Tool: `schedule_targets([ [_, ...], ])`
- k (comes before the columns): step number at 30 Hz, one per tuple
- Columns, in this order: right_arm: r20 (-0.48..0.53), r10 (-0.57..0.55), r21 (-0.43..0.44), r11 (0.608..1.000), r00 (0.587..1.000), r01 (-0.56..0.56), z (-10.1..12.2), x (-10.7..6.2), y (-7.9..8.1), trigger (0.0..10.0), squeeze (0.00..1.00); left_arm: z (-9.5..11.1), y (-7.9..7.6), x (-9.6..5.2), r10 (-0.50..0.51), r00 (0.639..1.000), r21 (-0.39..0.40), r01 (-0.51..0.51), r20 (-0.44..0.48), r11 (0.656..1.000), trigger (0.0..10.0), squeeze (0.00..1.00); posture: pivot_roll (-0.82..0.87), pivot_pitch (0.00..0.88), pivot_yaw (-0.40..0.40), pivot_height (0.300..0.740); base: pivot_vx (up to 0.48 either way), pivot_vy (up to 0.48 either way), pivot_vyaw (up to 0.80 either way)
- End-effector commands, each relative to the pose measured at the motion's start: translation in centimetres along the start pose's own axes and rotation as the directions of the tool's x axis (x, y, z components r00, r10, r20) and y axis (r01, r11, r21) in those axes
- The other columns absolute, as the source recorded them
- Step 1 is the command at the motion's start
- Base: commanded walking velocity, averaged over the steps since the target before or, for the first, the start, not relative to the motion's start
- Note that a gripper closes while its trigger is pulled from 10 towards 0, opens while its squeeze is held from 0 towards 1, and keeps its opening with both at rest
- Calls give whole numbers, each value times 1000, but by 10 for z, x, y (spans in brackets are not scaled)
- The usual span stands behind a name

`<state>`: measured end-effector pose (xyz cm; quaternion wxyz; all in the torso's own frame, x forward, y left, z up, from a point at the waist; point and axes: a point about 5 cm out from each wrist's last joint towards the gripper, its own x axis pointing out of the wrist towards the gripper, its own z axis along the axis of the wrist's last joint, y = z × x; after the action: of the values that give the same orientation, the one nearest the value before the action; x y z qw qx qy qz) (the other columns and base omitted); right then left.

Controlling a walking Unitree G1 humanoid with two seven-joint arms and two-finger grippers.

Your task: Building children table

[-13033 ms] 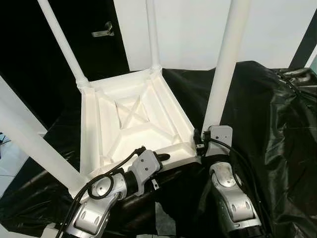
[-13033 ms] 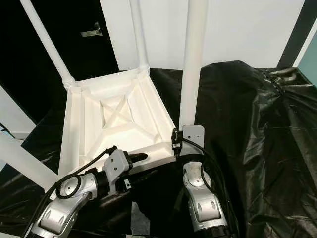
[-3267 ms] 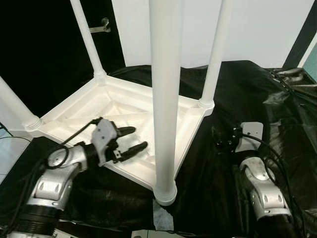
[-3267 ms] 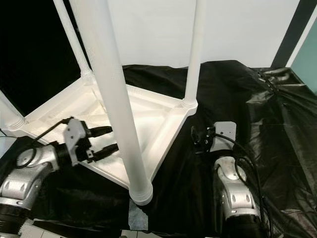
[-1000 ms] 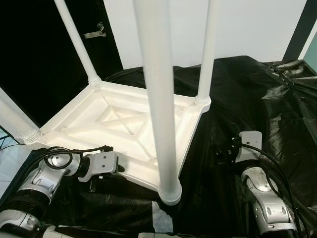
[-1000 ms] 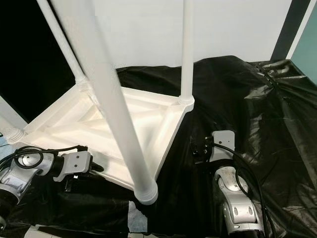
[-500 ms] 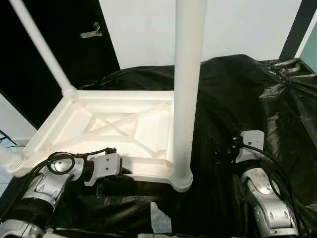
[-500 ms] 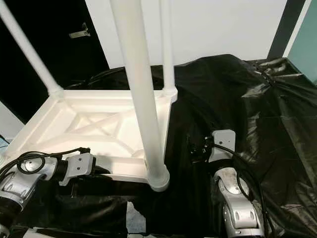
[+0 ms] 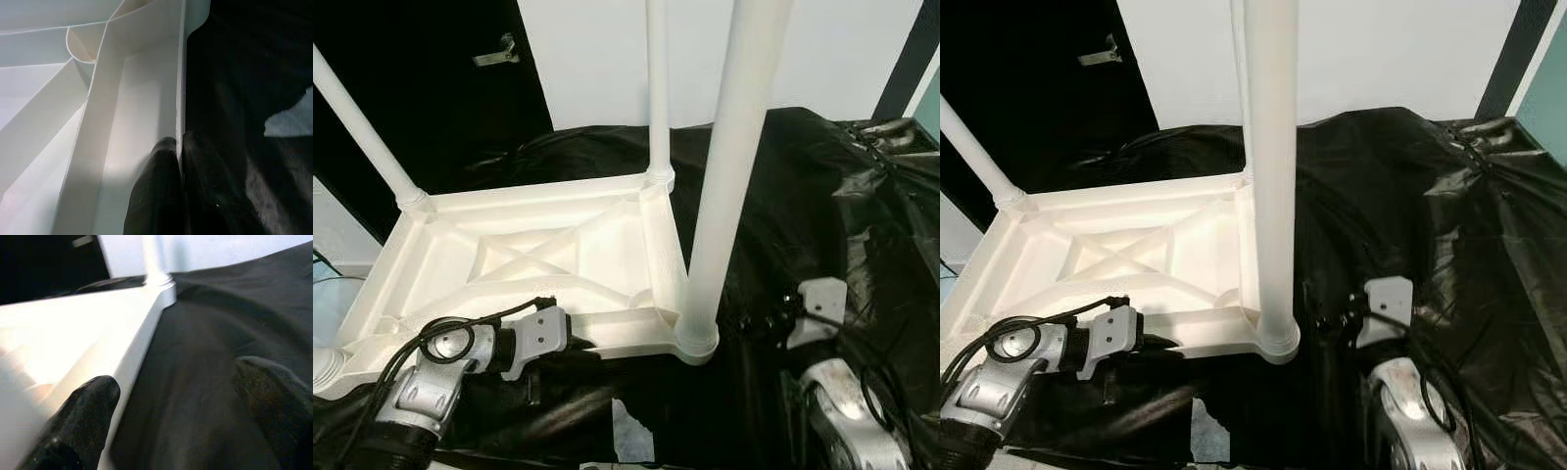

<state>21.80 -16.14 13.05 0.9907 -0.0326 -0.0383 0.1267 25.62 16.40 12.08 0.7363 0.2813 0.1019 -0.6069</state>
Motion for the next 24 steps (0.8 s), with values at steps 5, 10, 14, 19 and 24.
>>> schedule_targets([
  [5,-14,53,-9,999,998,-53,0,-8,7,10000,0,7,24,-12,506,859,-182,-486,81,855,10000,1000,66,36,46,740,0,0,0],
  [10,-30,67,-5,998,997,-67,-2,-17,12,10000,0,22,28,-28,604,778,-242,-561,172,792,10000,0,74,32,34,740,0,0,0],
  [14,-53,135,8,991,989,-135,-4,-29,21,10000,0,34,25,-35,630,743,-343,-545,225,765,10000,0,74,24,27,740,0,0,0],
  [19,-67,235,23,972,970,-234,-3,-34,27,10000,0,40,21,-33,625,741,-344,-536,246,771,10000,0,73,16,25,740,0,0,0],
  [24,-89,314,12,949,945,-314,-3,-36,24,10000,0,44,16,-28,621,746,-345,-533,239,773,10000,0,76,13,21,740,0,0,0],
])
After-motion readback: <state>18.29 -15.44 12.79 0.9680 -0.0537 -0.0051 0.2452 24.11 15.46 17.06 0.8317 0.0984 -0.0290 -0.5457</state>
